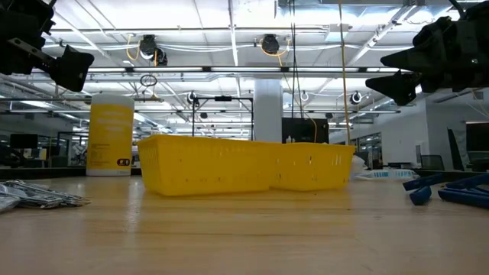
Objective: Pick & Place Travel size toiletries
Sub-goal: Put the orange toothbrush into the bottom right yellow basket
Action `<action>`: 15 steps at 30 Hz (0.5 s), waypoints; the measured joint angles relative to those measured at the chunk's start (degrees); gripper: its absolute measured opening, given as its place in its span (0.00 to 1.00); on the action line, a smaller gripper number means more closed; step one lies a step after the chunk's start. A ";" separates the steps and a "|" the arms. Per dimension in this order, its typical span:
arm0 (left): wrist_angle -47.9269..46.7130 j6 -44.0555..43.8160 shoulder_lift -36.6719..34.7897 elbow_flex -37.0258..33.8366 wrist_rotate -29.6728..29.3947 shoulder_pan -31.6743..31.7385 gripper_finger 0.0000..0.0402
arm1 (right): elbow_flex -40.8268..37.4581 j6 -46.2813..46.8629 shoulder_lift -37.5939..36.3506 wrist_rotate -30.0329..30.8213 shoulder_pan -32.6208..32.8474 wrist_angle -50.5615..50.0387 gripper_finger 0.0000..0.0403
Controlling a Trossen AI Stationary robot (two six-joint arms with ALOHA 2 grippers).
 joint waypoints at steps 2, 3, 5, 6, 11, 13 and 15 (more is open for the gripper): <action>0.00 -0.01 0.00 0.01 0.01 -0.01 0.87 | 0.00 0.02 0.01 0.55 0.01 0.74 0.89; 0.00 -0.01 0.01 -0.01 0.00 0.00 0.87 | 0.00 0.02 -0.01 1.01 0.01 1.19 0.89; 0.00 0.00 0.02 -0.01 0.00 -0.02 0.87 | -0.01 0.97 -0.01 1.33 0.00 1.66 0.89; 0.01 -0.02 0.01 0.00 0.01 0.00 0.87 | -0.02 2.14 -0.01 1.35 -0.01 1.75 0.89; 0.02 0.00 0.00 -0.01 0.01 -0.01 0.87 | 0.00 7.49 0.01 1.46 -0.01 3.17 0.89; 0.02 0.00 0.00 -0.01 0.00 0.00 0.87 | -0.01 7.56 -0.01 1.40 -0.01 3.47 0.89; 0.01 -0.01 0.02 0.00 0.01 -0.01 0.87 | -0.02 7.60 0.01 1.46 -0.01 3.69 0.89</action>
